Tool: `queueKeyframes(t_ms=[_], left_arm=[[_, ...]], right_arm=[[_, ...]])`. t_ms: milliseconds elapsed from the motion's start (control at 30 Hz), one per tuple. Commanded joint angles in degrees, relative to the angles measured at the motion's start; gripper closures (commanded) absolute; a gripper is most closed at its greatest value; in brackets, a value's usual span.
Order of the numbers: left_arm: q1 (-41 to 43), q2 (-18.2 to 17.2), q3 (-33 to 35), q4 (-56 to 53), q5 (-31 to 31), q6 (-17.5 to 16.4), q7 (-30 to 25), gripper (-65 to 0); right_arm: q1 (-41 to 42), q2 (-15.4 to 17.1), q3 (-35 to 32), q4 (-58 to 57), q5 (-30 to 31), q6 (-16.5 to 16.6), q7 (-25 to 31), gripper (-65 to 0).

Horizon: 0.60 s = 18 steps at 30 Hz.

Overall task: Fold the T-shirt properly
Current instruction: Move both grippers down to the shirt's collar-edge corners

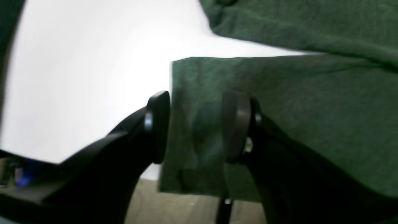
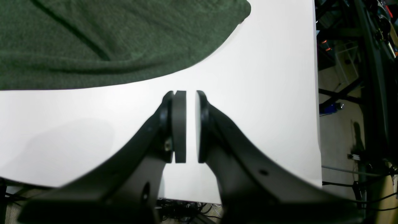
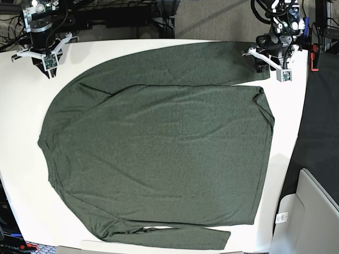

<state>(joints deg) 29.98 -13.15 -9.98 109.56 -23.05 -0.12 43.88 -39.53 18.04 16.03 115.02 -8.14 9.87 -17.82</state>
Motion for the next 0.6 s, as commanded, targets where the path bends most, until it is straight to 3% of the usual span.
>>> queueKeyframes(t_ms=[0,233,433,567], left_arm=[[0.2,-0.6,-0.5,-0.5,-0.1,-0.1,-0.9,-26.8],[0.6,-0.4,-4.4,-4.6,-0.1,-0.1,-3.8,-26.8],[1.7,-0.4,-3.9,-5.8,-0.3,-0.1,-4.5,-26.7],[2.1,-0.3,-3.8,-5.6,-6.1,-0.2,-4.5,-26.5]], right_arm=[[-0.3,0.5,0.3,0.9,0.2,-0.6,1.3,-5.0],[-0.5,-1.6,0.5,1.0,0.2,-0.6,1.3,-5.0],[-0.8,-2.4,0.3,1.0,0.2,-0.6,1.3,-5.0],[-0.9,-2.4,0.3,1.0,0.2,-0.6,1.3,-5.0]])
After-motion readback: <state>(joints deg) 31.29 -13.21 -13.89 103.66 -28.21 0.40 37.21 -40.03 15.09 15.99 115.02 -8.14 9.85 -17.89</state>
